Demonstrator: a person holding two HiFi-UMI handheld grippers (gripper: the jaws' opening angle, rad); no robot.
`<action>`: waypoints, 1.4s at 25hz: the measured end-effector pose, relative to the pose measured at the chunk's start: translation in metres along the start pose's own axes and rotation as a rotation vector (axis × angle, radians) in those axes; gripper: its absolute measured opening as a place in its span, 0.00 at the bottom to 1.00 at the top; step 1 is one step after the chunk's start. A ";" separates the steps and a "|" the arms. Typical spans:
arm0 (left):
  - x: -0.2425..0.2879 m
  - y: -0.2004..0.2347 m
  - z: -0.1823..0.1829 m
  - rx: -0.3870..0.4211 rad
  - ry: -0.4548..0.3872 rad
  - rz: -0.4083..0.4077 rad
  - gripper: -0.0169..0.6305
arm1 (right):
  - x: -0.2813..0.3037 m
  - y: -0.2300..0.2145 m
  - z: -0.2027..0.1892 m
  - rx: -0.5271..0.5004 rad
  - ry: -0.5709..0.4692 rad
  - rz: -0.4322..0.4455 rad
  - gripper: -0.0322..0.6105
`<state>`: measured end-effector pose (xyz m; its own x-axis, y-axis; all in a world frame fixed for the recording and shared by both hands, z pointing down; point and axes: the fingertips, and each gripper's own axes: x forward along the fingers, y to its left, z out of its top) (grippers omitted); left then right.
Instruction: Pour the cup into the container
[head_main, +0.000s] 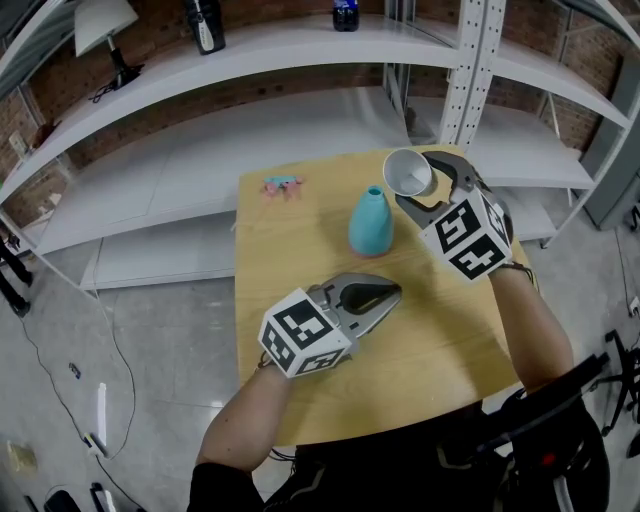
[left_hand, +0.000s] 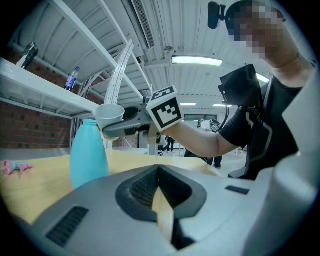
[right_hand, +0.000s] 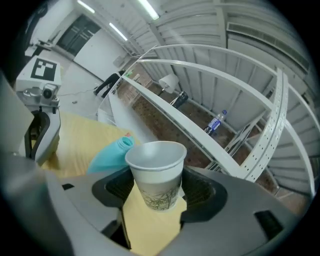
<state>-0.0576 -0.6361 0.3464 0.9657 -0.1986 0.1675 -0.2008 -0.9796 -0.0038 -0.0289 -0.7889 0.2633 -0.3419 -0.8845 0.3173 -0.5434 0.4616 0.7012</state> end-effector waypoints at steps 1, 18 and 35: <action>0.000 0.000 0.000 -0.001 0.001 0.000 0.03 | -0.001 -0.001 -0.005 0.042 -0.005 0.010 0.52; 0.000 -0.006 0.002 0.009 0.005 -0.040 0.03 | -0.016 -0.014 -0.123 0.541 0.012 0.046 0.52; 0.001 -0.011 0.003 0.018 0.002 -0.061 0.03 | -0.013 -0.014 -0.164 0.831 -0.031 0.082 0.52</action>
<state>-0.0542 -0.6260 0.3432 0.9757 -0.1388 0.1697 -0.1388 -0.9902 -0.0116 0.1087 -0.7951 0.3543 -0.4193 -0.8495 0.3202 -0.9004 0.4343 -0.0268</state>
